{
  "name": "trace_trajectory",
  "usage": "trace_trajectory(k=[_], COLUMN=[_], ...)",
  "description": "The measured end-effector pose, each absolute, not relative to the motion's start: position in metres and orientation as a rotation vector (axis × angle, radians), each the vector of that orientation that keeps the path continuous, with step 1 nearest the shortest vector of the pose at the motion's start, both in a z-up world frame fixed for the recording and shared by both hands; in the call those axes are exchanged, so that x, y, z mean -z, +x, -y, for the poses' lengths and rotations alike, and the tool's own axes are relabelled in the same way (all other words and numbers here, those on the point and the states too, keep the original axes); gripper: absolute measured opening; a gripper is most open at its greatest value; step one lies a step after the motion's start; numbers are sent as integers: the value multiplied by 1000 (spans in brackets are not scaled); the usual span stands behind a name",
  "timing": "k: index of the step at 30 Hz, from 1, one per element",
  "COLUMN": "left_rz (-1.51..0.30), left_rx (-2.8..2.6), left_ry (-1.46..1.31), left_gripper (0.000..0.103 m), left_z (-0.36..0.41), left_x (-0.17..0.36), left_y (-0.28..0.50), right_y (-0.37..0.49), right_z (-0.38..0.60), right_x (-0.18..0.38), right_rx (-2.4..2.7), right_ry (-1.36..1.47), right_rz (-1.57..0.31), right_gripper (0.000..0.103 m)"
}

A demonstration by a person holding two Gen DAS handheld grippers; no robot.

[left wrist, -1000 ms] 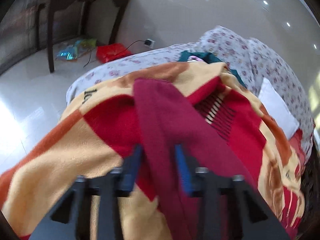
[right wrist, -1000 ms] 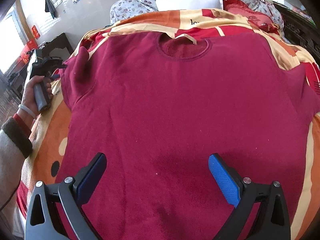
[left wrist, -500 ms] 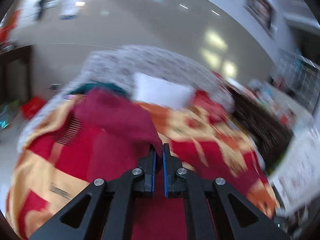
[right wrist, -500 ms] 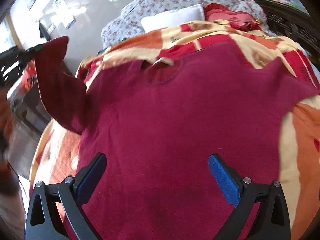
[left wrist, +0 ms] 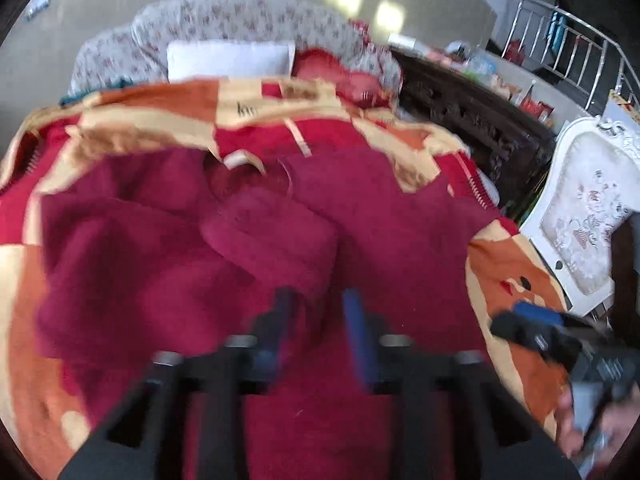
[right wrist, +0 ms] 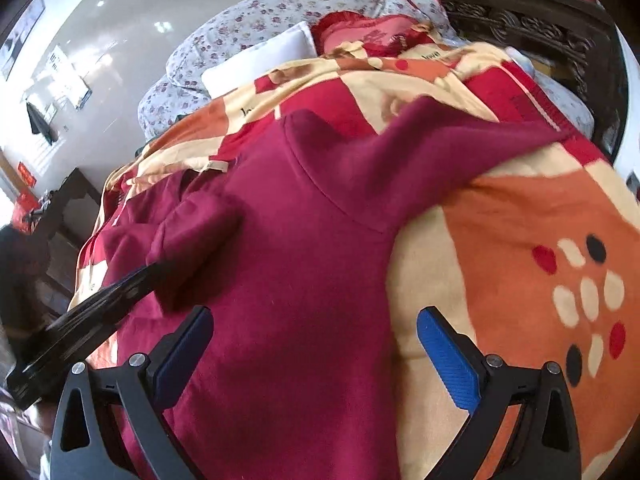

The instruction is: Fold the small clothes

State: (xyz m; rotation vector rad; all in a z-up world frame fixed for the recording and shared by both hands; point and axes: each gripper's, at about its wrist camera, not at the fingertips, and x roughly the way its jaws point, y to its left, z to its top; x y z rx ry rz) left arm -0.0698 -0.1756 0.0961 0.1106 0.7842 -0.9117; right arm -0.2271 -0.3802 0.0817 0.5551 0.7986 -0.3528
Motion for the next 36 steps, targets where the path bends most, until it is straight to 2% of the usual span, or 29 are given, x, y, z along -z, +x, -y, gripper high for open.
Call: trace_trajectory(k=[2,3,6,13,17,18,19,22,24,27,29,31,33,35,36], left_rz=[-688,-638,-591,-750,-804,-811,-814,-815,-842,-862,-856,-851,-850,-852,-855], left_rx=[858,811,630,370,370,376,385,396,408,425,440,442,444,446,447], left_ry=[115,120,151,46,20,18,21,19,-3,-34,-43,-30,-26,-37,-40], left_gripper=[80,82,82,82,82,82,82,82,82,82,82,82,82,82,82], left_z=[150,137,106,64,65,63,66,66,64,61,62,65,66,64,64], left_x=[-107,-113,-115,-63,-41,-39,-36,-28,-21,-16,-18,-17,-17,-17,-17], left_y=[-76,-76,-60,0,10,9,10,11,14,15,13,11,10,10,11], right_y=[-215,-209,-172,-101,-64,-56,-52,-68,-97,-141,-159,-164,-172,-171,-169], right_z=[377,375,368,313,264,263,268,300,317,338,352,361,374,379,378], right_x=[-90,-93,-101,-99,-68,-58,-47,-50,-66,-82,-76,-65,-57,-56,-56], right_rx=[334,328,298,182,153,167,201,231,255,271,257,258,247,213,218], right_ry=[518,498,411,252,44,18,8,106,125,185,235,283,421,478,460], right_rz=[-783,-776,-770,-819,-856,-873,-895,-876,-829,-786,-807,-839,-811,-777,-770], right_gripper=[103,103,103,103,100,87,59,32,27,27,37,88,91,90,86])
